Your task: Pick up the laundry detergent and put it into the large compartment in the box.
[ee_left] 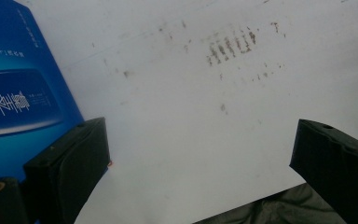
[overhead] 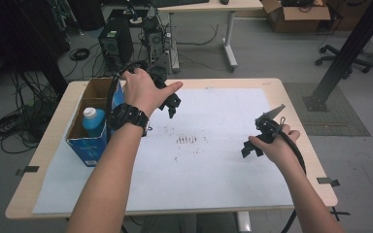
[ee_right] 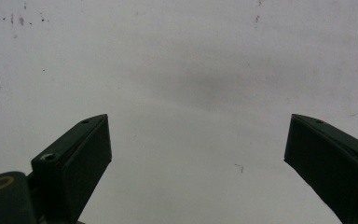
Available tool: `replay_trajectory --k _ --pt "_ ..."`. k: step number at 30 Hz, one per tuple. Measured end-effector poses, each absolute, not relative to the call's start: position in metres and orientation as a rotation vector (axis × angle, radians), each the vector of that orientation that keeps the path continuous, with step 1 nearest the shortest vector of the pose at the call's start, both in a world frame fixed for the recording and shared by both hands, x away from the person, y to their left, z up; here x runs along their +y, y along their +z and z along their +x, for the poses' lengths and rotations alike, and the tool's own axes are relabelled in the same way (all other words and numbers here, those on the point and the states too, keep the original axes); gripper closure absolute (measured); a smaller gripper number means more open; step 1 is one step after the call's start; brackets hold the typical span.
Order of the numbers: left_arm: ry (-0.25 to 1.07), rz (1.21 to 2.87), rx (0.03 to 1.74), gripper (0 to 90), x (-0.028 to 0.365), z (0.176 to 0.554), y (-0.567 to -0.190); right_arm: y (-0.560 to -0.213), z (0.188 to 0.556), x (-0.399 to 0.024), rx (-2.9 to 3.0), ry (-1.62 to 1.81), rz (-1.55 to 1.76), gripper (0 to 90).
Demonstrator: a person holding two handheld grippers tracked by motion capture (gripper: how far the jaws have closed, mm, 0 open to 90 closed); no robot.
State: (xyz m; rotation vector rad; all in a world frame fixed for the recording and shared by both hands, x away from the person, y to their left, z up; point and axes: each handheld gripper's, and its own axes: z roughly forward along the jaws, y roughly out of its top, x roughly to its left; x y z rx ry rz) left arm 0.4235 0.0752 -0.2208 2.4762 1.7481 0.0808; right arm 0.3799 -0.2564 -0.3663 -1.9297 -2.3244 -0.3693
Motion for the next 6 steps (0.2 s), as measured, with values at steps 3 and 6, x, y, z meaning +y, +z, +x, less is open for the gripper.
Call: replay_trajectory --k 3,6 --pt "0.088 2.477 1.747 4.9 0.0746 0.4234 -0.2215 -0.3656 0.3798 -0.2566 -2.322 -0.372 -1.931 7.4" --pt "0.082 2.482 1.741 4.8 0.0748 0.4235 -0.2213 -0.3650 0.3799 -0.2569 -2.318 -0.370 -1.938 7.4"
